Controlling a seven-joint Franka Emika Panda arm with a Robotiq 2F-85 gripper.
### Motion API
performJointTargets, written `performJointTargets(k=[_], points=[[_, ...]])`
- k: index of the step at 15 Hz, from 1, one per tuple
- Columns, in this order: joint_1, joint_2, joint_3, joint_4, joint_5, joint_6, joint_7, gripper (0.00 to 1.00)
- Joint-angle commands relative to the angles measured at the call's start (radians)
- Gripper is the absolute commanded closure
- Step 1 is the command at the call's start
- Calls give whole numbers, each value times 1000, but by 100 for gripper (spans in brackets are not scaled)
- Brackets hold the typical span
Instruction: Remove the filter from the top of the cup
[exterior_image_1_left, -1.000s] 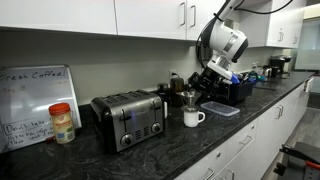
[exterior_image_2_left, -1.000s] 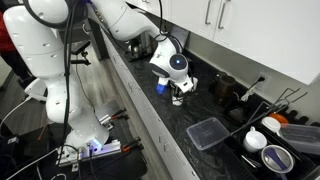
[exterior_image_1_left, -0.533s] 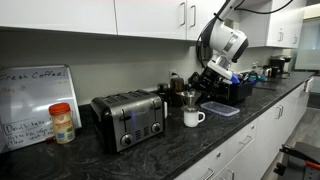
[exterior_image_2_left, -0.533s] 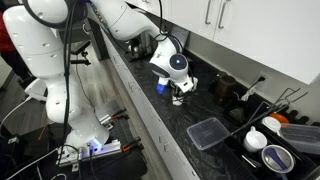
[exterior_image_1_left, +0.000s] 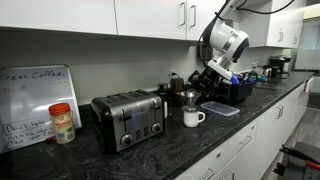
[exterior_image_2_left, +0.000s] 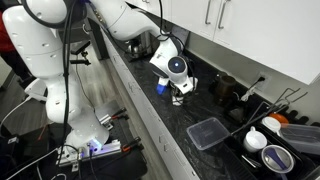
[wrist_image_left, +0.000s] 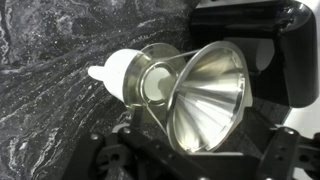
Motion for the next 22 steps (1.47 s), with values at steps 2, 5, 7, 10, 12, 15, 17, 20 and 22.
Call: performJointTargets(k=[2, 5, 7, 10, 12, 15, 17, 20, 22], points=[[-8, -16, -6, -20, 22, -18, -31, 0], [-9, -19, -9, -33, 20, -20, -29, 0], [-9, -19, -9, -40, 23, -22, -33, 0], [-7, -18, -8, -44, 29, -24, -36, 0], [-6, -18, -7, -45, 29, -24, -37, 0], [-3, -18, -4, -44, 34, -21, -43, 25], [-2, -19, -4, -43, 35, -23, -49, 34], [-3, -19, -3, -44, 40, -23, -56, 56], [-3, -20, -3, -44, 42, -23, -60, 70]])
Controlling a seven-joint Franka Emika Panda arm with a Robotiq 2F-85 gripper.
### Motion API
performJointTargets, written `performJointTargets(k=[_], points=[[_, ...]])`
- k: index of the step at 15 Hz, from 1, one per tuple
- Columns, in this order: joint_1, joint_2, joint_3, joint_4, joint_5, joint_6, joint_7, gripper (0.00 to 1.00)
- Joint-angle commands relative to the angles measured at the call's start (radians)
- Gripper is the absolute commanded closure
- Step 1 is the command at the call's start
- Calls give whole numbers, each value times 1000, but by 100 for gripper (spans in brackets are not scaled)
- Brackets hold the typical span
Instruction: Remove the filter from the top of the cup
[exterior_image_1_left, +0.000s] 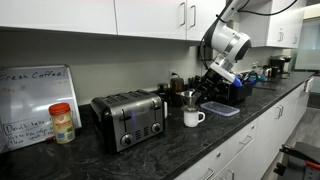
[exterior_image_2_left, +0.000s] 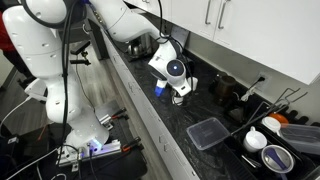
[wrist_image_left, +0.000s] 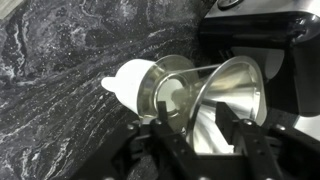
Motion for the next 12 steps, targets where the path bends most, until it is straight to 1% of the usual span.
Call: performJointTargets(k=[1, 4, 5, 12], points=[[-4, -20, 3, -15, 37, -15, -41, 76], [-4, -19, 2, -14, 37, -16, -45, 97], [-4, -19, 3, -14, 37, -16, -46, 100], [-6, -19, 1, -12, 41, -21, -53, 99]])
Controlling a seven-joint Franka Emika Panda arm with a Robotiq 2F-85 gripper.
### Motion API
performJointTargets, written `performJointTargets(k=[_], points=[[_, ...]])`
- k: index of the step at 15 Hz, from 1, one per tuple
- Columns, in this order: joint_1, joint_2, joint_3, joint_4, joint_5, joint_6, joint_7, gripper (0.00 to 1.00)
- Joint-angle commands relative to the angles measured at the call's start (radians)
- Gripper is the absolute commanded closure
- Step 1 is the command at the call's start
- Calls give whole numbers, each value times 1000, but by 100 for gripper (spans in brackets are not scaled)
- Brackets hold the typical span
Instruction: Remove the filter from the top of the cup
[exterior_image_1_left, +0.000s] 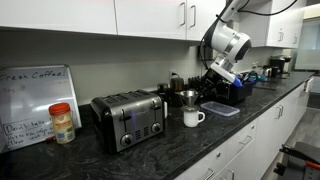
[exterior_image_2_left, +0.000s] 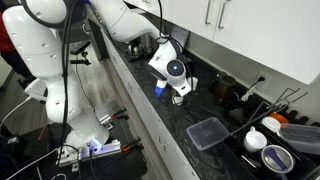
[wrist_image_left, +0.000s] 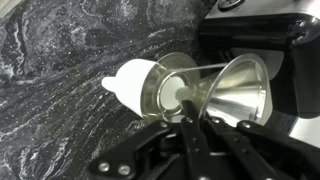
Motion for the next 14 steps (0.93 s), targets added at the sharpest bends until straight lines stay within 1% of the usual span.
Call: performJointTargets(k=[1, 6, 14], points=[[-8, -22, 0, -13, 42, -23, -43, 99], [-18, -61, -11, -16, 62, -36, -65, 99], [-23, -144, -53, -25, 101, -65, -100, 99]])
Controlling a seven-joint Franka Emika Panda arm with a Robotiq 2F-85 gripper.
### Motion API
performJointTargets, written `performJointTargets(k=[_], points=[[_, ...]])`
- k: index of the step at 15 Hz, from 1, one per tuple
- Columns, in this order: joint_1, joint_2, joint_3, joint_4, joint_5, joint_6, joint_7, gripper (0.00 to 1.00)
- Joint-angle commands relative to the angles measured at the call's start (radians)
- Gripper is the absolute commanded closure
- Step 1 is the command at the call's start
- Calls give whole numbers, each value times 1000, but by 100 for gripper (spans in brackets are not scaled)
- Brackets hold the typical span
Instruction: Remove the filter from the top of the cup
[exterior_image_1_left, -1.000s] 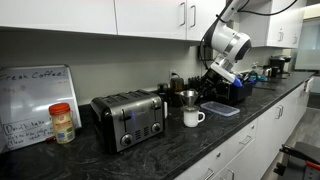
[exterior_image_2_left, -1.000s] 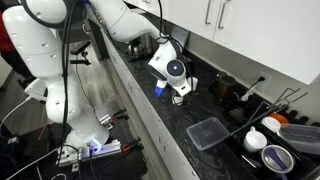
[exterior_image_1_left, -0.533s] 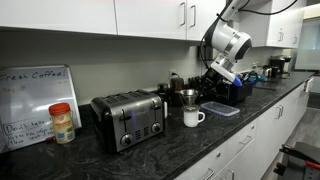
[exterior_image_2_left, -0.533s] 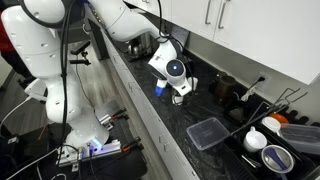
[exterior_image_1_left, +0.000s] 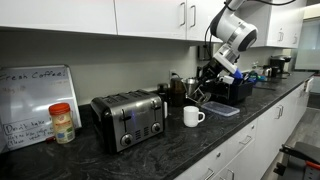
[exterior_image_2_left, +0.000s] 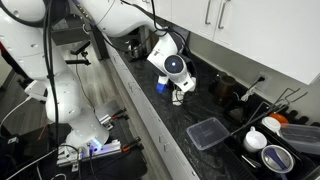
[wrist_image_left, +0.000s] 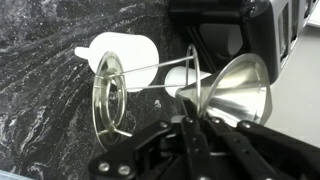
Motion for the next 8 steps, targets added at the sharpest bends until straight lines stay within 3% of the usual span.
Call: performJointTargets(k=[1, 5, 8], points=[[-18, -50, -23, -21, 43, -50, -48, 99], [-55, -59, -48, -11, 60, -72, -51, 99], [-79, -45, -68, 6, 132, -85, -96, 99]])
